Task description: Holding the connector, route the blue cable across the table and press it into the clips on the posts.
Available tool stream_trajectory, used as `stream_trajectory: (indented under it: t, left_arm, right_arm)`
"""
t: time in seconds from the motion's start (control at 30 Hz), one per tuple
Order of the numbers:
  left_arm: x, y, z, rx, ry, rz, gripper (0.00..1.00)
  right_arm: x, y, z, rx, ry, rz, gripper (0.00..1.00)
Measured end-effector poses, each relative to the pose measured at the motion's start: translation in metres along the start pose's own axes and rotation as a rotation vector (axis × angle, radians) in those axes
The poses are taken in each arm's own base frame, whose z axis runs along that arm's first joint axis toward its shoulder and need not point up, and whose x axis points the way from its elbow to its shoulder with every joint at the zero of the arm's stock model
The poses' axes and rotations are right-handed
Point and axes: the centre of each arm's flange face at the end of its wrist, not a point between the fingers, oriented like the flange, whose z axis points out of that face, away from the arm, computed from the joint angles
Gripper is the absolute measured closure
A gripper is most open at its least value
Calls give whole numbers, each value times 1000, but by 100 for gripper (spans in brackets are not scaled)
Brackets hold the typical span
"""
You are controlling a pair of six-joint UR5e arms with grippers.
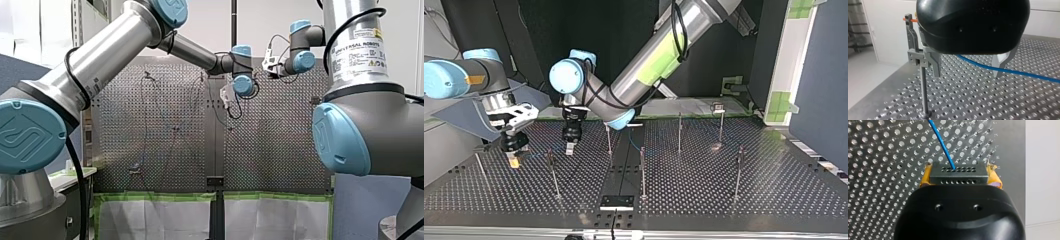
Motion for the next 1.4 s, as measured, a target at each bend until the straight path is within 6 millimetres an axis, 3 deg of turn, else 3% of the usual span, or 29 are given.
stream_trajectory:
  t: [0.37,0.67,1.1,1.4]
  left_arm:
    - [8,-9,-41,-70,76,16,0]
    - [-12,-25,-74,-66,35,-28,0]
    - [-44,-65,-156,-30,-20,-142,0]
    - [-70,-66,-182,18,-65,-263,0]
  right_arm:
    - [-2,0,0,1,-6,1,100]
    - [-3,0,0,2,-8,2,100]
    - [-4,1,0,1,-12,4,100]
    - [-6,0,1,2,-14,4,100]
